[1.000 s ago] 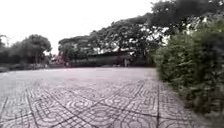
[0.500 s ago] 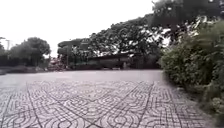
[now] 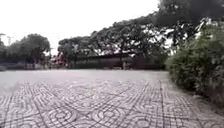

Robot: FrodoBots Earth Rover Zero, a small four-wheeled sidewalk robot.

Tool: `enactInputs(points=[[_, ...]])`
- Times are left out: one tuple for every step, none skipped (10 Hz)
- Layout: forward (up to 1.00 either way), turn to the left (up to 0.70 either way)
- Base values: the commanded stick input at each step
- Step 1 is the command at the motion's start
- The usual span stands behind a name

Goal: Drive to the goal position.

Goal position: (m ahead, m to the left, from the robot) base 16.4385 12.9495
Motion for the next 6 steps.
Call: enactInputs(points=[[1.00,0.00],[1.00,0.00],[1.00,0.00],[1.00,0.00],[1.00,0.00],[1.00,0.00]])
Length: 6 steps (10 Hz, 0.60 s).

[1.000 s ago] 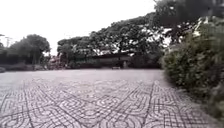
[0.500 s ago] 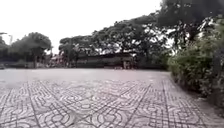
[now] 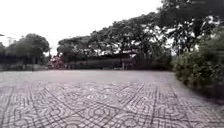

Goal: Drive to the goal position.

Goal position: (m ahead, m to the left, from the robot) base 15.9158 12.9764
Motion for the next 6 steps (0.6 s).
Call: enactInputs(points=[[1.00,0.00],[1.00,0.00],[1.00,0.00],[1.00,0.00],[1.00,0.00],[1.00,0.00]])
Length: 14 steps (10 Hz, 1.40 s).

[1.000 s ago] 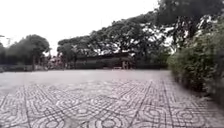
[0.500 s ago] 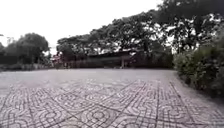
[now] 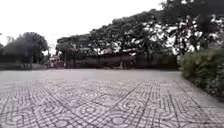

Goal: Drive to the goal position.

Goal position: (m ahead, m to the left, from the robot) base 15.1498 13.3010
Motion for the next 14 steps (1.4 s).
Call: enactInputs(points=[[1.00,0.00],[1.00,-0.16],[1.00,-0.27],[1.00,-0.27],[1.00,-0.27],[1.00,-0.27],[1.00,-0.27],[1.00,-0.27],[1.00,-0.27],[1.00,-0.27],[1.00,-0.27],[1.00,-0.27],[1.00,-0.27],[1.00,-0.27]])
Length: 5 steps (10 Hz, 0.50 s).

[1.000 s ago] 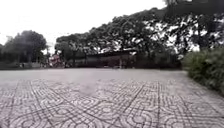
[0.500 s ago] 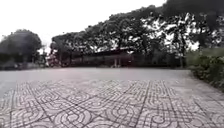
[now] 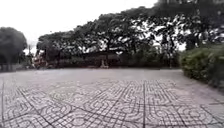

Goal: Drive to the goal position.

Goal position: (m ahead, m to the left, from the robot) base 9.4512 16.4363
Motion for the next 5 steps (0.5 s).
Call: enactInputs(points=[[1.00,-0.08],[1.00,0.00],[1.00,0.00],[1.00,0.00],[1.00,0.00]])
